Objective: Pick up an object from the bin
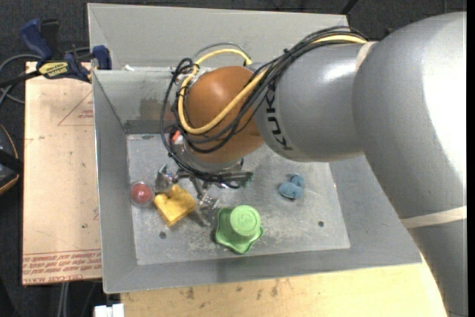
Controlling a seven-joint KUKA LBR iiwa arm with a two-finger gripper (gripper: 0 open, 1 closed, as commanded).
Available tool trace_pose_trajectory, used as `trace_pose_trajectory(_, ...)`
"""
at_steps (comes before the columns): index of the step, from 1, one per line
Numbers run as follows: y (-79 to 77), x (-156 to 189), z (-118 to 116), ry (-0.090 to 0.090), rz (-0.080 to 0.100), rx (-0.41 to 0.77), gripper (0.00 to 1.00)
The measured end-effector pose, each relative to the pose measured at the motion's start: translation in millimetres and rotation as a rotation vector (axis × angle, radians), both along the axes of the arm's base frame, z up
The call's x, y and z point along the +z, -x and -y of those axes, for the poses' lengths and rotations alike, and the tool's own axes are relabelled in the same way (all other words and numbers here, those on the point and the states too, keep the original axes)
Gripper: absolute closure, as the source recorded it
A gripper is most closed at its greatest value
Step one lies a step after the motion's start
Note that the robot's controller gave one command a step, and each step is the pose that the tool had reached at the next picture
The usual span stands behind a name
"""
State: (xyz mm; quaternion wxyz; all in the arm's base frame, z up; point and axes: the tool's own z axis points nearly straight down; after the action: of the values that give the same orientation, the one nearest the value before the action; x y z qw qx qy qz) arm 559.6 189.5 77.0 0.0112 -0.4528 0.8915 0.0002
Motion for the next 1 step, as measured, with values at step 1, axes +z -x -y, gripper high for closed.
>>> trace_pose_trajectory(1,0.3,0.8,0.3,0.001,-0.003,-0.001,1.0)
